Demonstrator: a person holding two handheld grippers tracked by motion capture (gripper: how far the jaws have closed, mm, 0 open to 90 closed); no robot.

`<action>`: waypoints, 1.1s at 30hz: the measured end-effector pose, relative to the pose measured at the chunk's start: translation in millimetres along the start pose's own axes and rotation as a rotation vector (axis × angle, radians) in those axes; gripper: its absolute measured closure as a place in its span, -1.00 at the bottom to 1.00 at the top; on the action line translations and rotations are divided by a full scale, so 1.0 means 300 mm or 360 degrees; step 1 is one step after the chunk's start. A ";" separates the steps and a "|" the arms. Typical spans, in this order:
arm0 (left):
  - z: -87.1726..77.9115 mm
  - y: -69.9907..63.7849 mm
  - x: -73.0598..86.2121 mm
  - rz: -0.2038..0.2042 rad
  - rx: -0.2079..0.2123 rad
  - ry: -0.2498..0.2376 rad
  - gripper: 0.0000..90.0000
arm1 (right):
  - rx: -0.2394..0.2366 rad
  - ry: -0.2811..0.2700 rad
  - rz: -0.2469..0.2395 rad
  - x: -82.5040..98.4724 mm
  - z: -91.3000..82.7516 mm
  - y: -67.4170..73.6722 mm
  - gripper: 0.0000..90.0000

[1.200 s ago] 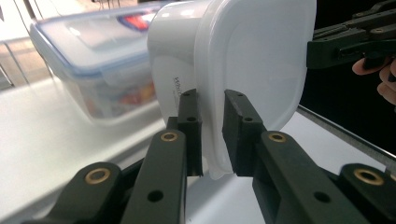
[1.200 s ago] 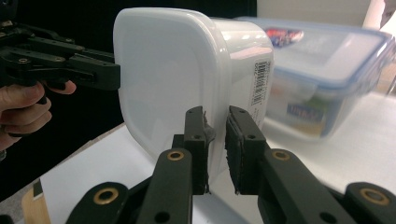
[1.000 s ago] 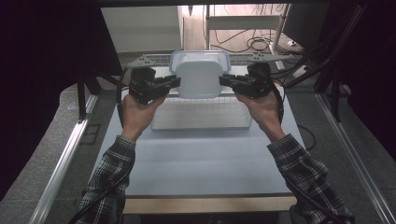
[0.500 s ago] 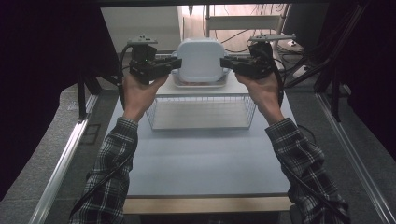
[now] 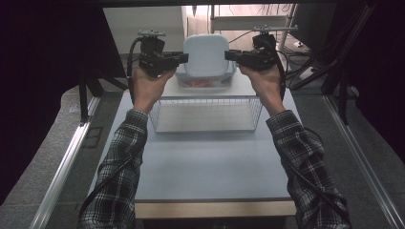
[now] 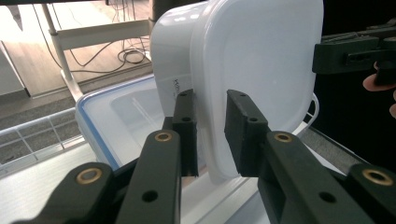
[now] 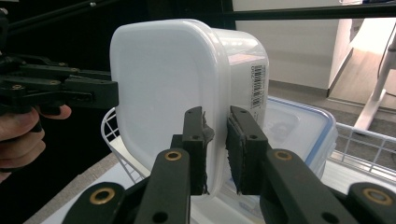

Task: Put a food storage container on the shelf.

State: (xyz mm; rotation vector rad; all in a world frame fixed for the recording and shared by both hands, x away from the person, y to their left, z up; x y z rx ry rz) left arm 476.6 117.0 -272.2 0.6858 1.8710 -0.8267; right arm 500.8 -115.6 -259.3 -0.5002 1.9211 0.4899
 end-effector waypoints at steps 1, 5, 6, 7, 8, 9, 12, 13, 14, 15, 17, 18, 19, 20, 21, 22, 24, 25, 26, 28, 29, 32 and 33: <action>0.002 0.002 -0.002 -0.0006 0.0009 -0.0004 0.61 | -0.0001 0.0002 0.0005 -0.001 0.002 -0.001 0.71; 0.010 0.005 -0.012 -0.0020 0.0027 -0.0010 0.45 | -0.0001 0.0009 0.0005 -0.005 0.011 -0.005 0.67; 0.014 0.003 -0.016 -0.0017 0.0024 -0.0010 0.42 | 0.0002 0.0009 0.0003 -0.006 0.014 -0.006 0.65; 0.016 0.002 -0.018 -0.0017 0.0021 -0.0011 0.38 | 0.0007 0.0013 -0.0004 -0.006 0.018 -0.007 0.61; 0.019 0.002 -0.021 -0.0005 0.0018 -0.0005 0.36 | 0.0007 0.0013 -0.0003 -0.007 0.020 -0.006 0.59; 0.022 0.001 -0.023 -0.0006 0.0008 -0.0003 0.34 | 0.0019 0.0012 -0.0009 -0.008 0.023 -0.007 0.56; 0.034 0.001 -0.028 0.0019 -0.0025 0.0008 0.23 | 0.0040 0.0013 -0.0022 -0.011 0.033 -0.005 0.49; 0.038 0.002 -0.029 0.0027 -0.0037 0.0013 0.21 | 0.0054 0.0016 -0.0033 -0.011 0.038 -0.003 0.46; 0.041 0.004 -0.029 0.0036 -0.0046 0.0020 0.19 | 0.0069 0.0023 -0.0045 -0.009 0.043 -0.001 0.45; 0.044 0.007 -0.028 0.0035 -0.0052 0.0026 0.18 | 0.0085 0.0024 -0.0068 -0.008 0.048 0.000 0.42; 0.051 0.014 -0.025 0.0028 -0.0059 0.0035 0.18 | 0.0100 0.0031 -0.0079 -0.006 0.057 0.000 0.39; 0.054 0.018 -0.023 0.0023 -0.0061 0.0045 0.18 | 0.0091 0.0032 -0.0067 -0.006 0.060 -0.001 0.39; 0.058 0.021 -0.023 0.0013 -0.0053 0.0045 0.16 | 0.0089 0.0035 -0.0062 -0.007 0.063 -0.003 0.38; 0.059 0.024 -0.024 0.0009 -0.0048 0.0048 0.16 | 0.0086 0.0039 -0.0063 -0.009 0.065 -0.005 0.37; 0.060 0.026 -0.026 0.0006 -0.0047 0.0050 0.15 | 0.0082 0.0046 -0.0063 -0.010 0.067 -0.006 0.37; 0.061 0.027 -0.028 0.0003 -0.0046 0.0055 0.15 | 0.0080 0.0052 -0.0061 -0.012 0.069 -0.007 0.35; 0.065 0.031 -0.031 0.0009 -0.0068 0.0069 0.13 | 0.0090 0.0067 -0.0072 -0.016 0.074 -0.006 0.30; 0.068 0.032 -0.031 0.0015 -0.0077 0.0079 0.11 | 0.0100 0.0066 -0.0093 -0.018 0.078 -0.005 0.25; 0.071 0.032 -0.031 0.0013 -0.0086 0.0082 0.07 | 0.0112 0.0069 -0.0107 -0.018 0.081 -0.002 0.22; 0.075 0.036 -0.031 0.0014 -0.0078 0.0083 0.03 | 0.0118 0.0061 -0.0108 -0.020 0.086 0.000 0.21; 0.076 0.038 -0.030 0.0007 -0.0077 0.0082 0.00 | 0.0118 0.0061 -0.0101 -0.019 0.087 -0.002 0.21; 0.076 0.043 -0.031 -0.0004 -0.0089 0.0088 -0.08 | 0.0115 0.0055 -0.0079 -0.019 0.090 -0.007 0.18; 0.076 0.044 -0.031 -0.0008 -0.0096 0.0087 -0.11 | 0.0136 0.0046 -0.0083 -0.020 0.091 -0.006 0.15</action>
Point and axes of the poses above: each handheld gripper's, and its own axes: z roughly forward along the jaws, x roughly out of its underside, y roughly to its left, the point moved 5 cm from there along z, roughly forward along the jaws, and after that the axes turned 14 degrees about x, right-handed, at the moved point
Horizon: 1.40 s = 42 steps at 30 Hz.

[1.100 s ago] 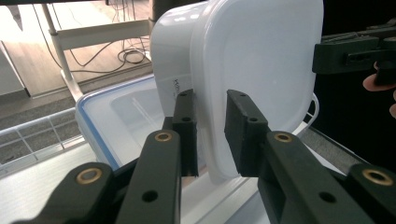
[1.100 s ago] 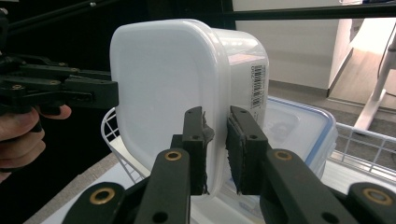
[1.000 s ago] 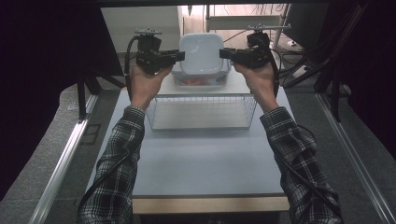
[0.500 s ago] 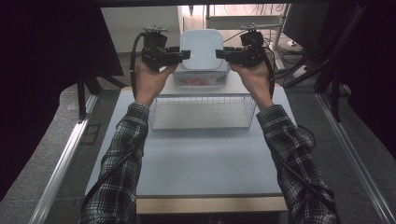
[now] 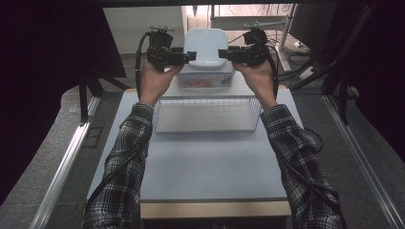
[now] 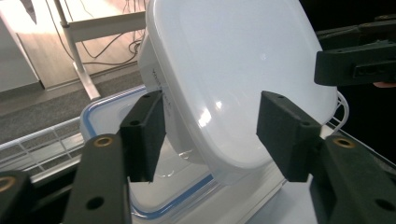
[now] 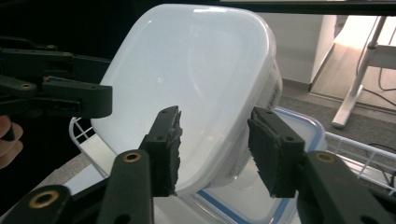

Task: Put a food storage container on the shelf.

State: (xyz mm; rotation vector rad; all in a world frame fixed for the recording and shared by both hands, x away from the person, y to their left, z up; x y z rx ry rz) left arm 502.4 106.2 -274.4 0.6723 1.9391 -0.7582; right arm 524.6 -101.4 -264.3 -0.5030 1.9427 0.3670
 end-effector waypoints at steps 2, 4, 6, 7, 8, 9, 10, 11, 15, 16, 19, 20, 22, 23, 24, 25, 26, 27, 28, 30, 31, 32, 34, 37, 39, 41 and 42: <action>0.001 0.003 -0.001 0.0004 -0.0014 -0.0006 -0.13 | 0.0037 -0.0012 -0.0022 -0.002 0.002 0.005 0.11; 0.002 0.009 -0.003 -0.0008 -0.0018 -0.0015 -0.16 | 0.0063 -0.0012 -0.0032 -0.004 0.006 0.008 0.06; 0.004 0.014 -0.005 -0.0022 -0.0016 -0.0030 -0.19 | 0.0086 -0.0019 -0.0036 -0.007 0.009 0.007 0.02; 0.005 0.015 -0.006 -0.0030 -0.0011 -0.0040 -0.20 | 0.0094 -0.0022 -0.0036 -0.008 0.011 0.007 0.01; 0.007 0.016 -0.006 -0.0038 -0.0001 -0.0049 -0.21 | 0.0105 -0.0027 -0.0037 -0.010 0.013 0.006 0.00; 0.009 0.017 -0.006 -0.0046 0.0010 -0.0057 -0.21 | 0.0121 -0.0034 -0.0041 -0.012 0.015 0.004 -0.01; 0.011 0.020 -0.007 -0.0056 0.0019 -0.0069 -0.22 | 0.0133 -0.0041 -0.0043 -0.015 0.018 0.003 -0.01; 0.012 0.025 -0.009 -0.0064 0.0024 -0.0076 -0.22 | 0.0142 -0.0046 -0.0042 -0.017 0.022 0.001 -0.02; 0.020 0.046 -0.016 -0.0117 0.0045 -0.0120 -0.23 | 0.0139 -0.0048 -0.0027 -0.024 0.035 0.000 0.02; 0.022 0.050 -0.018 -0.0116 0.0044 -0.0127 -0.23 | 0.0138 -0.0047 -0.0030 -0.025 0.038 0.001 0.02; 0.025 0.054 -0.021 -0.0098 0.0033 -0.0141 -0.23 | 0.0156 -0.0059 -0.0045 -0.029 0.042 0.002 0.00; 0.025 0.053 -0.021 -0.0089 0.0018 -0.0146 -0.23 | 0.0157 -0.0063 -0.0047 -0.029 0.043 0.002 -0.02; 0.023 0.052 -0.022 -0.0063 -0.0001 -0.0156 -0.22 | 0.0160 -0.0061 -0.0045 -0.029 0.046 0.002 -0.07; 0.022 0.052 -0.022 -0.0060 -0.0007 -0.0162 -0.21 | 0.0163 -0.0061 -0.0047 -0.030 0.046 0.001 -0.10; 0.020 0.051 -0.022 -0.0060 -0.0013 -0.0176 -0.19 | 0.0170 -0.0062 -0.0051 -0.030 0.047 0.001 -0.13; 0.016 0.051 -0.024 -0.0052 -0.0013 -0.0199 -0.19 | 0.0177 -0.0064 -0.0056 -0.032 0.046 0.000 -0.16; 0.012 0.050 -0.026 -0.0046 -0.0010 -0.0221 -0.19 | 0.0176 -0.0066 -0.0056 -0.033 0.046 0.001 -0.20; 0.009 0.048 -0.028 -0.0042 -0.0002 -0.0238 -0.21 | 0.0171 -0.0071 -0.0051 -0.035 0.045 0.001 -0.24; 0.005 0.047 -0.029 -0.0037 0.0006 -0.0234 -0.22 | 0.0160 -0.0078 -0.0046 -0.037 0.043 0.003 -0.27; -0.001 0.039 -0.029 -0.0021 0.0020 -0.0226 -0.26 | 0.0140 -0.0097 -0.0039 -0.041 0.037 0.007 -0.33; -0.004 0.034 -0.029 -0.0007 0.0029 -0.0223 -0.29 | 0.0123 -0.0106 -0.0040 -0.042 0.033 0.009 -0.36; -0.008 0.027 -0.027 0.0007 0.0039 -0.0216 -0.32 | 0.0105 -0.0113 -0.0035 -0.042 0.029 0.012 -0.40; -0.016 0.013 -0.021 0.0035 0.0060 -0.0200 -0.38 | 0.0055 -0.0127 -0.0013 -0.038 0.021 0.019 -0.46; -0.024 -0.005 -0.001 0.0047 0.0101 -0.0181 -0.49 | 0.0005 -0.0141 -0.0011 -0.017 0.007 0.033 -0.55; -0.027 -0.016 0.020 0.0062 0.0105 -0.0155 -0.56 | -0.0004 -0.0133 -0.0027 0.003 0.002 0.041 -0.66; -0.031 -0.028 0.043 0.0084 0.0126 -0.0140 -0.61 | 0.0012 -0.0132 -0.0044 0.023 -0.005 0.047 -0.73; -0.033 -0.035 0.054 0.0085 0.0138 -0.0133 -0.63 | 0.0016 -0.0138 -0.0059 0.034 -0.010 0.051 -0.77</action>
Point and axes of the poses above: each handheld gripper's, and its own axes: z roughly forward along the jaws, x roughly out of its underside, y roughly to its left, the point moved 5 cm from there along z, roughly forward along the jaws, and after that the axes turned 14 degrees about x, right-handed, at the moved point
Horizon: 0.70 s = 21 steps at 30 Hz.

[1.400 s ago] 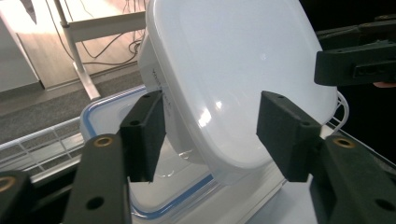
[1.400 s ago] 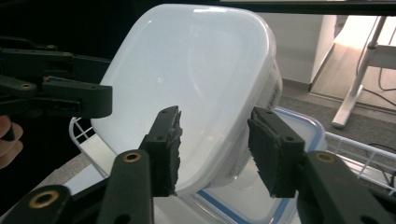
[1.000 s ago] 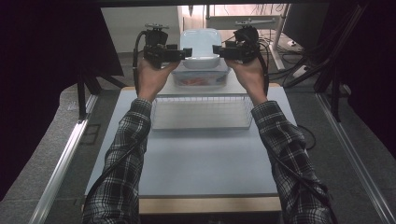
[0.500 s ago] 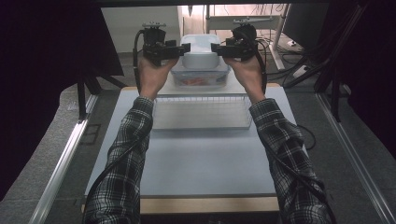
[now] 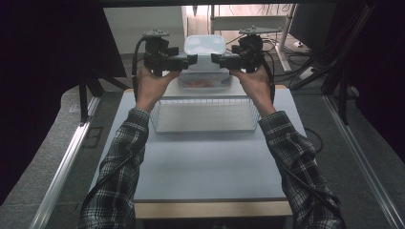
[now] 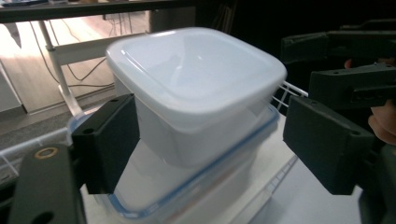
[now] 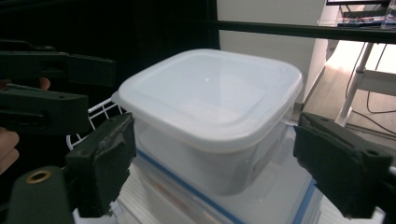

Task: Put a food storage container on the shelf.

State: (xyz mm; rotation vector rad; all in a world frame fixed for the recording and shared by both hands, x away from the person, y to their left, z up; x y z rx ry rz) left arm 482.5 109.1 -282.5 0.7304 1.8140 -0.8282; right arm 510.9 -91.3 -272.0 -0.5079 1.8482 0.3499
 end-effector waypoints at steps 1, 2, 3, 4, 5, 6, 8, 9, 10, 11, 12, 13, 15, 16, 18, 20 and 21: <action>-0.002 -0.007 0.010 0.0002 0.0015 0.0005 -0.66 | 0.0013 -0.0005 -0.0016 0.011 -0.006 0.004 -0.79; -0.004 -0.014 0.020 -0.0001 0.0023 0.0013 -0.68 | 0.0027 -0.0005 -0.0031 0.022 -0.011 0.007 -0.82; -0.006 -0.020 0.029 -0.0001 0.0022 0.0019 -0.70 | 0.0039 -0.0003 -0.0036 0.033 -0.015 0.011 -0.83; -0.009 -0.027 0.038 0.0005 0.0026 0.0025 -0.72 | 0.0047 0.0003 -0.0042 0.045 -0.019 0.014 -0.85; -0.012 -0.035 0.048 0.0021 0.0032 0.0039 -0.74 | 0.0052 0.0013 -0.0054 0.057 -0.023 0.016 -0.86; -0.015 -0.042 0.058 0.0034 0.0022 0.0051 -0.76 | 0.0047 0.0015 -0.0064 0.069 -0.028 0.020 -0.86; -0.019 -0.055 0.081 0.0062 0.0010 0.0078 -0.74 | 0.0036 0.0020 -0.0091 0.093 -0.037 0.027 -0.86; -0.020 -0.061 0.092 0.0077 0.0012 0.0091 -0.76 | 0.0040 0.0024 -0.0107 0.104 -0.040 0.028 -0.87; -0.022 -0.066 0.103 0.0075 0.0011 0.0094 -0.77 | 0.0045 0.0027 -0.0117 0.114 -0.043 0.027 -0.87; -0.024 -0.072 0.112 0.0073 0.0020 0.0095 -0.78 | 0.0044 0.0036 -0.0118 0.124 -0.046 0.027 -0.87; -0.027 -0.076 0.121 0.0080 0.0033 0.0092 -0.79 | 0.0035 0.0048 -0.0123 0.134 -0.049 0.028 -0.87; -0.030 -0.080 0.130 0.0081 0.0043 0.0087 -0.80 | 0.0032 0.0058 -0.0135 0.144 -0.054 0.029 -0.87; -0.035 -0.088 0.148 0.0081 0.0057 0.0081 -0.82 | 0.0025 0.0060 -0.0150 0.162 -0.065 0.034 -0.87; -0.037 -0.092 0.157 0.0085 0.0064 0.0084 -0.82 | 0.0016 0.0063 -0.0158 0.171 -0.072 0.037 -0.88; -0.040 -0.101 0.178 0.0099 0.0052 0.0098 -0.83 | -0.0002 0.0060 -0.0167 0.188 -0.087 0.043 -0.89; -0.042 -0.110 0.201 0.0109 0.0051 0.0105 -0.83 | -0.0022 0.0060 -0.0170 0.208 -0.103 0.048 -0.89; -0.044 -0.115 0.212 0.0111 0.0057 0.0109 -0.84 | -0.0032 0.0061 -0.0170 0.220 -0.109 0.051 -0.90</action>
Point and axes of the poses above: each handheld gripper's, and its own axes: z roughly forward along the jaws, x roughly out of its underside, y roughly to its left, the point moved 5 cm from there along z, roughly forward along the jaws, and after that the axes turned 14 degrees about x, right-handed, at the moved point
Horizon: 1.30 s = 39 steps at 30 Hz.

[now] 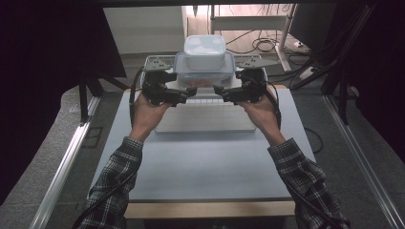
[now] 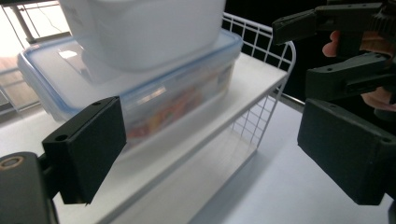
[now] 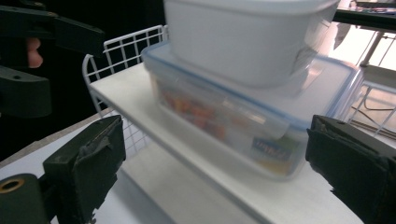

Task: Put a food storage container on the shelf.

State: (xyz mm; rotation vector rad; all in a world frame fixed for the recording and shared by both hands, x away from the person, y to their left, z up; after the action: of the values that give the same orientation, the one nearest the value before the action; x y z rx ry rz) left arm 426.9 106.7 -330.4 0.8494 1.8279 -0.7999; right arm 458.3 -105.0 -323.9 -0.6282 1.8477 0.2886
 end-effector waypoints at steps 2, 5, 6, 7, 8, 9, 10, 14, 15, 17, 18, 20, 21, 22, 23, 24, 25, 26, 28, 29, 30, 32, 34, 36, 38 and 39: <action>0.000 -0.012 0.022 0.0000 0.0022 -0.0005 -0.84 | -0.0019 0.0013 -0.0011 0.025 -0.012 0.008 -0.91; -0.001 -0.030 0.053 0.0021 0.0033 -0.0005 -0.85 | -0.0046 0.0017 -0.0023 0.060 -0.028 0.022 -0.92; 0.000 -0.036 0.063 0.0030 0.0035 0.0001 -0.86 | -0.0057 0.0019 -0.0025 0.071 -0.032 0.026 -0.93; 0.000 -0.041 0.071 0.0043 0.0030 0.0001 -0.86 | -0.0068 0.0021 -0.0027 0.081 -0.036 0.031 -0.93; 0.000 -0.046 0.079 0.0055 0.0028 0.0001 -0.86 | -0.0077 0.0023 -0.0028 0.090 -0.040 0.036 -0.94; 0.000 -0.052 0.086 0.0060 0.0035 0.0001 -0.87 | -0.0085 0.0019 -0.0032 0.098 -0.043 0.040 -0.94; 0.001 -0.056 0.093 0.0069 0.0040 0.0006 -0.88 | -0.0095 0.0020 -0.0035 0.106 -0.046 0.045 -0.94; 0.005 -0.075 0.125 0.0085 0.0047 0.0010 -0.89 | -0.0127 0.0018 -0.0042 0.131 -0.057 0.061 -0.95; 0.005 -0.079 0.132 0.0088 0.0048 0.0011 -0.89 | -0.0134 0.0013 -0.0040 0.137 -0.059 0.064 -0.95; 0.007 -0.084 0.147 0.0090 0.0047 0.0026 -0.89 | -0.0149 0.0014 -0.0036 0.146 -0.063 0.070 -0.96; 0.007 -0.088 0.156 0.0091 0.0050 0.0032 -0.87 | -0.0156 0.0013 -0.0036 0.151 -0.064 0.072 -0.96; 0.009 -0.096 0.175 0.0098 0.0060 0.0036 -0.87 | -0.0176 0.0017 -0.0030 0.164 -0.069 0.078 -0.96; 0.010 -0.099 0.184 0.0102 0.0058 0.0041 -0.87 | -0.0180 0.0018 -0.0035 0.169 -0.071 0.080 -0.96; 0.011 -0.101 0.193 0.0109 0.0053 0.0047 -0.87 | -0.0178 0.0016 -0.0040 0.175 -0.072 0.082 -0.96; 0.011 -0.104 0.202 0.0115 0.0045 0.0049 -0.87 | -0.0181 0.0015 -0.0044 0.180 -0.075 0.084 -0.96; 0.011 -0.106 0.211 0.0118 0.0042 0.0052 -0.88 | -0.0181 0.0011 -0.0049 0.185 -0.077 0.086 -0.96; 0.011 -0.108 0.220 0.0120 0.0038 0.0054 -0.89 | -0.0181 0.0010 -0.0059 0.190 -0.080 0.087 -0.97; 0.010 -0.110 0.228 0.0122 0.0041 0.0053 -0.89 | -0.0177 0.0006 -0.0068 0.196 -0.082 0.088 -0.97; 0.005 -0.116 0.244 0.0126 0.0046 0.0052 -0.90 | -0.0178 -0.0005 -0.0067 0.206 -0.086 0.089 -0.97; 0.002 -0.118 0.253 0.0127 0.0039 0.0042 -0.91 | -0.0183 -0.0006 -0.0061 0.212 -0.086 0.089 -0.98; -0.003 -0.120 0.266 0.0123 0.0037 0.0034 -0.91 | -0.0185 -0.0005 -0.0054 0.218 -0.087 0.089 -0.98; -0.010 -0.122 0.284 0.0113 0.0037 0.0017 -0.91 | -0.0194 -0.0001 -0.0041 0.232 -0.087 0.086 -0.99; -0.017 -0.121 0.304 0.0096 0.0034 0.0005 -0.91 | -0.0198 0.0006 -0.0030 0.246 -0.084 0.080 -0.99; -0.017 -0.116 0.321 0.0078 0.0038 0.0027 -0.90 | -0.0199 0.0027 -0.0031 0.257 -0.079 0.074 -0.99; -0.021 -0.114 0.331 0.0078 0.0012 0.0039 -0.92 | -0.0203 0.0033 -0.0036 0.266 -0.077 0.071 -0.99; -0.022 -0.115 0.337 0.0075 0.0012 0.0041 -0.90 | -0.0203 0.0041 -0.0035 0.270 -0.078 0.071 -0.99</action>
State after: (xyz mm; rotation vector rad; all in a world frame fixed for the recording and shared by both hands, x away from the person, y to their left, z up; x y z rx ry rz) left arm 362.9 114.5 -415.7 0.9080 1.8214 -0.7697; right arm 407.8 -121.3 -392.7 -0.7422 1.8563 0.3878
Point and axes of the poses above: each handheld gripper's, and its own axes: z roughly forward along the jaws, x roughly out of its underside, y roughly to its left, the point moved 5 cm from there along z, roughly forward along the jaws, and after that the axes turned 14 degrees about x, right-handed, at the moved point
